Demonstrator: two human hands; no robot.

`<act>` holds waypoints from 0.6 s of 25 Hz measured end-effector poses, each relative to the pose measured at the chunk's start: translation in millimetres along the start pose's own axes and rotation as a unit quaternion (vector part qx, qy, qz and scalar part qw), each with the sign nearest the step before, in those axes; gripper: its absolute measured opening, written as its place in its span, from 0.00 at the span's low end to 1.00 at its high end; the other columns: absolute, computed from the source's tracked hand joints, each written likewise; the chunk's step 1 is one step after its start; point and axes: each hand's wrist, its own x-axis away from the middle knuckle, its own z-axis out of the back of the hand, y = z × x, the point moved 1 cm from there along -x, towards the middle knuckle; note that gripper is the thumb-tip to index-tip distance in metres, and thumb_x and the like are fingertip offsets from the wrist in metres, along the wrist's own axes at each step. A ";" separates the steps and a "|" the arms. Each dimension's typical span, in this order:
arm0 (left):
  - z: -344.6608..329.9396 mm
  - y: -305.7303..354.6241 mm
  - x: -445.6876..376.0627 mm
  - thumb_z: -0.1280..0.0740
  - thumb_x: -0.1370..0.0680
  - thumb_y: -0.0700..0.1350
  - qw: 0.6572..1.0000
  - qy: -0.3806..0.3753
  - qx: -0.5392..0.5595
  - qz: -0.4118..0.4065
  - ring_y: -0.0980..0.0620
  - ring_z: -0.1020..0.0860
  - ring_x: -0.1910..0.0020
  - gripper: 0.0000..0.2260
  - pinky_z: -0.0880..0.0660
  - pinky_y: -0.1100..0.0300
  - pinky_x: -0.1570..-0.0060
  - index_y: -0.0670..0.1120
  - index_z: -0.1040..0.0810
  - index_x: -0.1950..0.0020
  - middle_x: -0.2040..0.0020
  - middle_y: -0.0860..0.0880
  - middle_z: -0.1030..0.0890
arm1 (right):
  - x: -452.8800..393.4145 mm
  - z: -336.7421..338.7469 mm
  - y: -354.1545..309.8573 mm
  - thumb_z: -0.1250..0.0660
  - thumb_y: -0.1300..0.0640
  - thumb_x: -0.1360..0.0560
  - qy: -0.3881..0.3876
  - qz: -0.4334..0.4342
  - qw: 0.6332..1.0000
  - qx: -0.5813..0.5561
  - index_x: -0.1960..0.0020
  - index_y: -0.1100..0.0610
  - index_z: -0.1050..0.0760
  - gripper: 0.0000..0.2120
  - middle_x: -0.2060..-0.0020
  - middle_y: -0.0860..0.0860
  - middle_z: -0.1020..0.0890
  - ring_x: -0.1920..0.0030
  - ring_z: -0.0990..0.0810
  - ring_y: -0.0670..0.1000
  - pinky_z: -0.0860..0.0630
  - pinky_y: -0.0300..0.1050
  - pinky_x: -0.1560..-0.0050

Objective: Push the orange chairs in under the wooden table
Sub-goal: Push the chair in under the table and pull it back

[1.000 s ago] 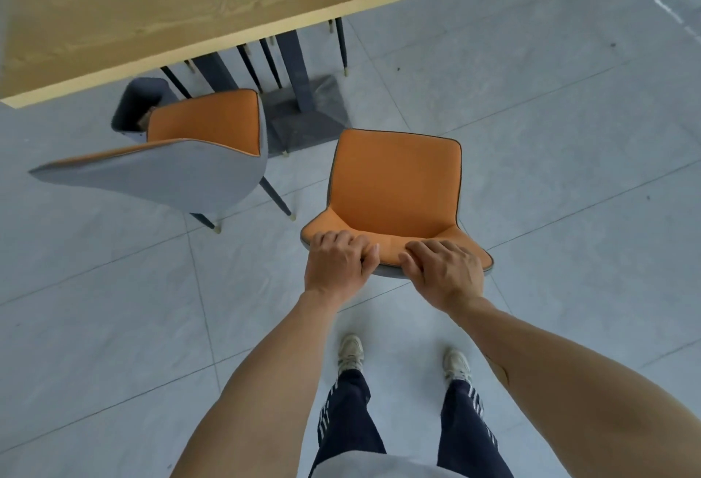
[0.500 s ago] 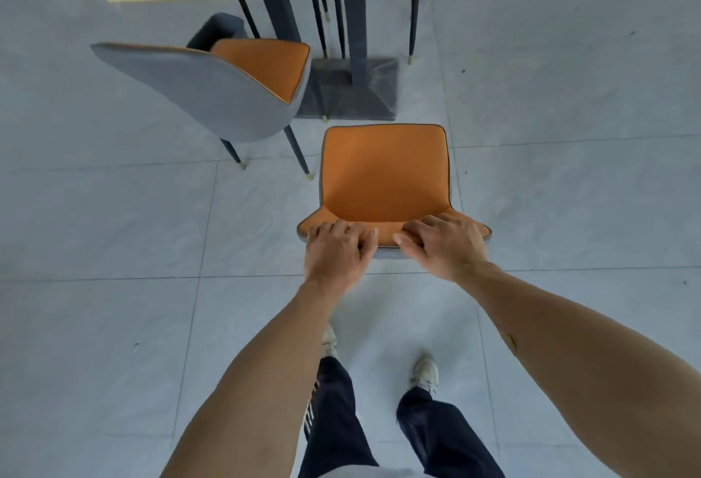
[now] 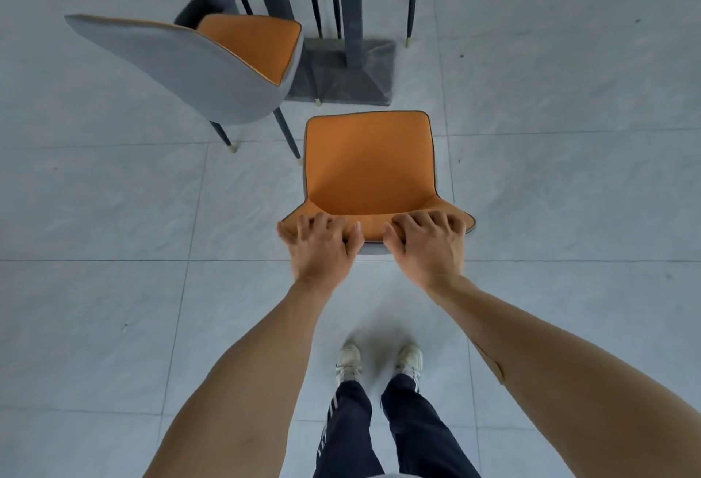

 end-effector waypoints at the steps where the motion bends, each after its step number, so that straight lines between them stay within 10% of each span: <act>1: -0.5 -0.5 -3.2 0.47 0.19 0.58 1.000 0.003 0.002 -0.006 0.43 0.24 0.53 0.22 0.35 0.38 0.43 0.50 0.18 0.57 0.57 0.48 0.18 | -3.7 0.4 1.0 0.49 0.40 0.21 -0.003 0.002 1.000 0.005 0.55 0.50 0.18 0.24 0.56 0.46 0.15 0.50 0.21 0.54 0.35 0.52 0.46; 15: -9.6 9.8 -116.0 0.54 0.19 0.60 0.999 -0.040 -0.006 -0.020 0.46 0.23 0.51 0.27 0.32 0.46 0.50 0.51 0.18 0.53 0.55 0.50 0.19 | -116.3 2.3 20.8 0.55 0.39 0.21 -0.055 0.007 0.998 0.027 0.54 0.49 0.20 0.27 0.56 0.46 0.16 0.50 0.22 0.54 0.34 0.50 0.50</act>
